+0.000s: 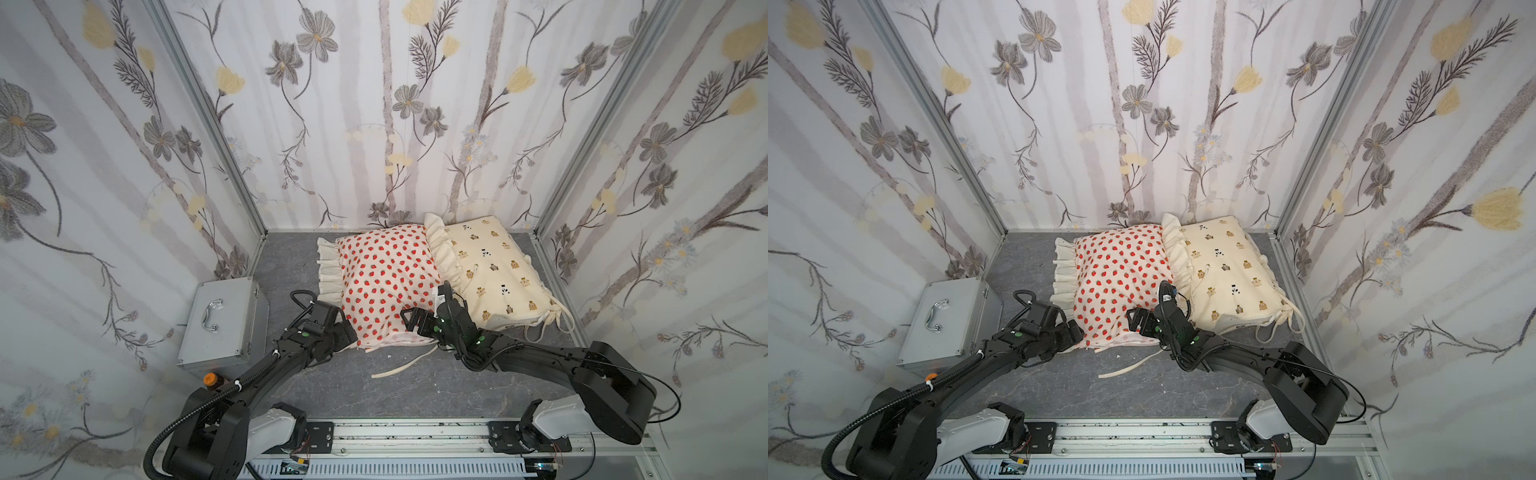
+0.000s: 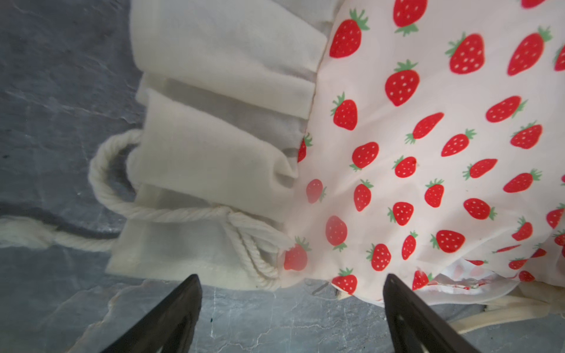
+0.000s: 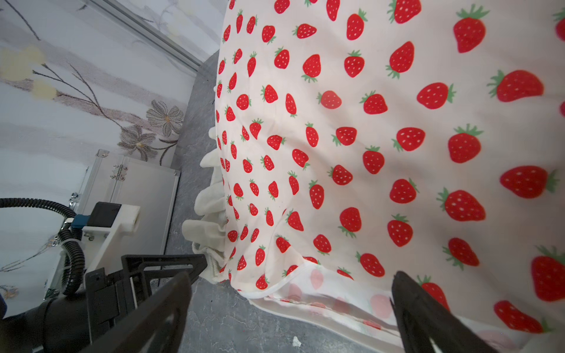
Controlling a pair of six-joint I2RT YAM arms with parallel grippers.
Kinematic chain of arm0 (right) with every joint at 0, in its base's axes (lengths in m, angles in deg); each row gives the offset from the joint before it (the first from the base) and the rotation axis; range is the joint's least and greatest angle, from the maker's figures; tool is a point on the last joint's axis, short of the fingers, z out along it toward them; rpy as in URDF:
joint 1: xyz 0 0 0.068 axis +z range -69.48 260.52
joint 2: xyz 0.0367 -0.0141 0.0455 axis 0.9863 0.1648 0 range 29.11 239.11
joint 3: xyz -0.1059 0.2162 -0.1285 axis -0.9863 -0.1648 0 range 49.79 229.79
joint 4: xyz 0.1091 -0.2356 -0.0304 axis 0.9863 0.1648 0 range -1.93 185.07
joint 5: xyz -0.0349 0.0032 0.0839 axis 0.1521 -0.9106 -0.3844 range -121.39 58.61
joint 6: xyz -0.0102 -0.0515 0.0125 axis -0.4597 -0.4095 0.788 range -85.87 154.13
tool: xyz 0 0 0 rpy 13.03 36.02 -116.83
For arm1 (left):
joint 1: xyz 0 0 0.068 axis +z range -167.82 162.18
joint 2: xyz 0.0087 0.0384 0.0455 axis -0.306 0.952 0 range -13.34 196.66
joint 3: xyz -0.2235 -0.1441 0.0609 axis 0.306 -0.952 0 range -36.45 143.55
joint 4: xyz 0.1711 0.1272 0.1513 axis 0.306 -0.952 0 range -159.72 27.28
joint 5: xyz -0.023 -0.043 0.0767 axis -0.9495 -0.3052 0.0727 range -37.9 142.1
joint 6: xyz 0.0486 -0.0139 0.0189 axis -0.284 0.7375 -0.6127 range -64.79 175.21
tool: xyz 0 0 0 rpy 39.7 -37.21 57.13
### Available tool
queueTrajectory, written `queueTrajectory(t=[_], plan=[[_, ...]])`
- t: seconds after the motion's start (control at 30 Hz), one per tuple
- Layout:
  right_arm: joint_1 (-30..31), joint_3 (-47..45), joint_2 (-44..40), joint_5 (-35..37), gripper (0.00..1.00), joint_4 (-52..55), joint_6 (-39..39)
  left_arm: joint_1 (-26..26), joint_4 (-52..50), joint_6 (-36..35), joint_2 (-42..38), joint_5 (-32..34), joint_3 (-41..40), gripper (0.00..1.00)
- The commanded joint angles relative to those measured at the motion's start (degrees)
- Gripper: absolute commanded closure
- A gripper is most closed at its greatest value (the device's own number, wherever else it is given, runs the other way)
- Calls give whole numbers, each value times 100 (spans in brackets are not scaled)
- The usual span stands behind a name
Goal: Zip up pillowcases
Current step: Pick up the pillowcase from the center of the board.
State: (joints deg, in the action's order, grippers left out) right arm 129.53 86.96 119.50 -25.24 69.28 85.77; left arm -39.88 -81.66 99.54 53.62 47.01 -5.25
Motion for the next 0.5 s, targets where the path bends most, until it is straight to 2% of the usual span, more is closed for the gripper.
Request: queueTrajectory(t=[0.0,0.3,0.47], plan=[[-5,3,-22,291,0,97,83,-34,381,227,53,148,-83,14],[-23,-10,5,378,0,211,71,-187,253,310,241,405,-2,31],[-49,-34,-9,457,0,296,91,-262,181,337,407,470,34,36]])
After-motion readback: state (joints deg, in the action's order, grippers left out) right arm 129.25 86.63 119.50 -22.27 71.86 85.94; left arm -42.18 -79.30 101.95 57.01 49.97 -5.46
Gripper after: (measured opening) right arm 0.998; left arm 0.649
